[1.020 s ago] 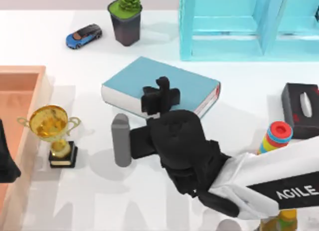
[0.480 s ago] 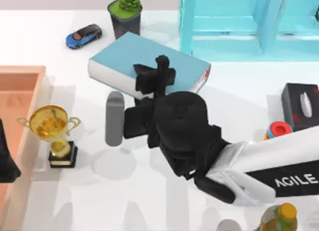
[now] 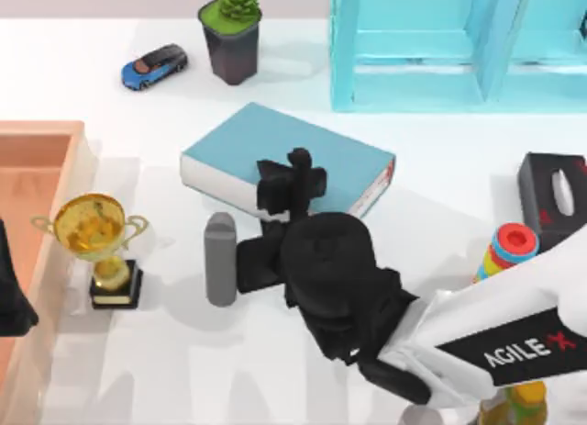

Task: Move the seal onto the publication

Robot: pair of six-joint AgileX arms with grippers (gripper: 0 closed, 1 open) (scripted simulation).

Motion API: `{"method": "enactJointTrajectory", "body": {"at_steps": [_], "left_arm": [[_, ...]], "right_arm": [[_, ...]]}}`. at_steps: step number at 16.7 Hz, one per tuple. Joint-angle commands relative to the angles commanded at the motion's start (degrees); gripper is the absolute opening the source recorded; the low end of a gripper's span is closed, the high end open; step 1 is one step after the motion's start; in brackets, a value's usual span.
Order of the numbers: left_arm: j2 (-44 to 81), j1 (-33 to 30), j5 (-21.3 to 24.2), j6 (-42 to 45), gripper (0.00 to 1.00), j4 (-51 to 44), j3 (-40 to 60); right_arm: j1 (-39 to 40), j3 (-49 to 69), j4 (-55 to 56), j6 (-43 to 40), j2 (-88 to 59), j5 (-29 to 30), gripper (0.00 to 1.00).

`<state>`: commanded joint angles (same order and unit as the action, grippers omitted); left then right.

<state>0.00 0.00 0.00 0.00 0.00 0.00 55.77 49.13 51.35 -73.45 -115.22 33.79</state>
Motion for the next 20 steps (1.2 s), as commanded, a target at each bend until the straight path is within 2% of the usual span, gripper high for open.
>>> {"method": "enactJointTrajectory", "body": {"at_steps": [6, 19, 20], "left_arm": [[0.0, 0.0, 0.0, 0.0, 1.00, 0.0, 0.0], [0.0, 0.0, 0.0, 0.0, 1.00, 0.0, 0.0], [0.0, 0.0, 0.0, 0.0, 1.00, 0.0, 0.0]], "right_arm": [[0.4, -1.2, -1.6, 0.0, -0.9, 1.2, 0.00], [0.4, -1.2, -1.6, 0.0, -0.9, 1.2, 0.98], [0.4, -1.2, -1.6, 0.0, -0.9, 1.2, 1.00]]}}
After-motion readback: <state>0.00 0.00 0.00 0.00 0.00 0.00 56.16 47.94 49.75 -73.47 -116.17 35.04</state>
